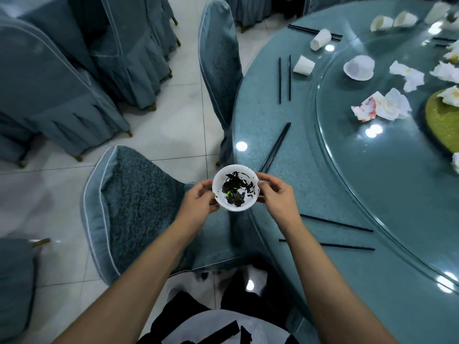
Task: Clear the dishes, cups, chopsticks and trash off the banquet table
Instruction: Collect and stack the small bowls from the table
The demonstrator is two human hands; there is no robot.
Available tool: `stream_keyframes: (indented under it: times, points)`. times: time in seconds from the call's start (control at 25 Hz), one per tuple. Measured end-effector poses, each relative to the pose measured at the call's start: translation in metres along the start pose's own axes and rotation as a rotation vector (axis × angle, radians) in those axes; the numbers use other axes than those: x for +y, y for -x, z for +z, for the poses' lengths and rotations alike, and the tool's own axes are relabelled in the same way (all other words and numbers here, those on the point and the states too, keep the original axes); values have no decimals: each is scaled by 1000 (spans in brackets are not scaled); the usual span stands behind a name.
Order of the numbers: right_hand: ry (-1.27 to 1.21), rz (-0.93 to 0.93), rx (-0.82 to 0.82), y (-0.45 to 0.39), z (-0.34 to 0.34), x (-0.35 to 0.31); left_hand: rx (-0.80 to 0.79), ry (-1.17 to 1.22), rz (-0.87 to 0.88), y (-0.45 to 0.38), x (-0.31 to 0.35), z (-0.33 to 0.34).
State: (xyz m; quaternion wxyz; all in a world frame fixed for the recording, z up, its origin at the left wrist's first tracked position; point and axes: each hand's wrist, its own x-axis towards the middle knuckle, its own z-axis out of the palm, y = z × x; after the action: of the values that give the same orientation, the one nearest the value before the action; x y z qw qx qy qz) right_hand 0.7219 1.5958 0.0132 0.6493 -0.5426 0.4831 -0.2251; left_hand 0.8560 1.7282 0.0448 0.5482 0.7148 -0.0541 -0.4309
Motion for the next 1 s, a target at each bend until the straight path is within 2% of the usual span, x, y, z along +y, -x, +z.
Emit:
stream_keyframes:
  times: [0.2, 0.4, 0.6, 1.0]
  points:
    - [58, -87, -41, 16, 51, -30, 13, 40, 61, 23, 30, -55]
    - [2, -180, -104, 44, 113, -61, 37, 54, 143, 46, 61, -123]
    - [4, -243, -96, 77, 182, -83, 17, 64, 216, 68, 83, -199]
    - [7, -244, -82, 133, 318, -91, 31, 49, 261, 79, 95, -345]
